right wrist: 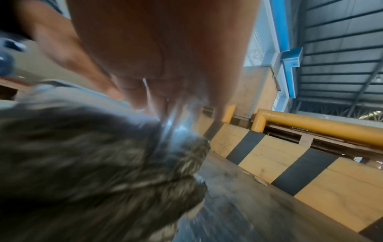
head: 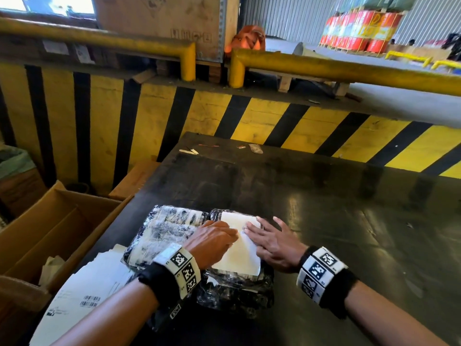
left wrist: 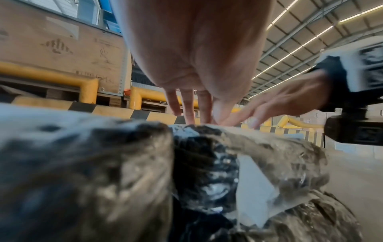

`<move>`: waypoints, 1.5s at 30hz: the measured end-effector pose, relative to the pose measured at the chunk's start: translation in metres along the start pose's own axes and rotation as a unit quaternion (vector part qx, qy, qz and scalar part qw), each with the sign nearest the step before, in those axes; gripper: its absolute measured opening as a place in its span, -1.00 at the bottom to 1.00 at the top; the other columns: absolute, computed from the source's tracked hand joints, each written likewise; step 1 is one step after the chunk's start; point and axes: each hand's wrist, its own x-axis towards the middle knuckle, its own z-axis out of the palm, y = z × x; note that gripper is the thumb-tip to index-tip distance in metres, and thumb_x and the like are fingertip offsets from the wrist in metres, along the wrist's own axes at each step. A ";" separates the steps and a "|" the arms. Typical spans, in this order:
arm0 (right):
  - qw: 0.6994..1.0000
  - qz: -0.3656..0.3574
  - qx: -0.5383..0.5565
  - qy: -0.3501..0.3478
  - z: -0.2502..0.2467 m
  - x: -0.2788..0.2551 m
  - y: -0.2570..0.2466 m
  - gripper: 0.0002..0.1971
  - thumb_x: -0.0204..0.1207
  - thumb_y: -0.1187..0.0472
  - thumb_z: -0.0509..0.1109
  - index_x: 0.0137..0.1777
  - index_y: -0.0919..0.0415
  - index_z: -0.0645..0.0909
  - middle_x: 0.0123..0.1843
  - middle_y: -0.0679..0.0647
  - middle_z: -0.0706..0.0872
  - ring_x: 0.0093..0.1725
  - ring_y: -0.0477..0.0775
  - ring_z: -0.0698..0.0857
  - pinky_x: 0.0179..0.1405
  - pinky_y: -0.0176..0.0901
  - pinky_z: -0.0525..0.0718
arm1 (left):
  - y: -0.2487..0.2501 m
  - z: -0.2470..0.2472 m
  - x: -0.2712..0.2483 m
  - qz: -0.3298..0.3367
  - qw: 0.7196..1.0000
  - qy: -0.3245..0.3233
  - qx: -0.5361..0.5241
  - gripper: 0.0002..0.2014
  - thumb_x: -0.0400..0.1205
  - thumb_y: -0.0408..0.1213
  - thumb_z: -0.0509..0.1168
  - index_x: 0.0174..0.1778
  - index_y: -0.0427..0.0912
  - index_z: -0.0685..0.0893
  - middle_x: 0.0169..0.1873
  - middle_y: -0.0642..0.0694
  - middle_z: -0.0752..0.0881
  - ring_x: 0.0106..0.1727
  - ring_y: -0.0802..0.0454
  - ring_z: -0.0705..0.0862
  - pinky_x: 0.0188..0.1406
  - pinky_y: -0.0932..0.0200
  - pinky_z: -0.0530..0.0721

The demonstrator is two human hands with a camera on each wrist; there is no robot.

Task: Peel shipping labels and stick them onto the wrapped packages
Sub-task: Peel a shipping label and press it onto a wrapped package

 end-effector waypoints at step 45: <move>0.962 0.042 0.059 0.262 0.071 -0.081 -0.059 -0.49 0.38 0.07 0.12 0.32 0.03 0.63 0.40 -0.11 0.63 0.45 0.03 0.55 0.49 0.08 -0.01 | 0.010 0.013 -0.016 -0.013 0.999 0.042 0.030 -0.47 0.65 -0.02 -0.10 0.29 -0.15 0.67 0.28 -0.07 0.69 0.29 -0.05 0.67 0.27 -0.04 0.64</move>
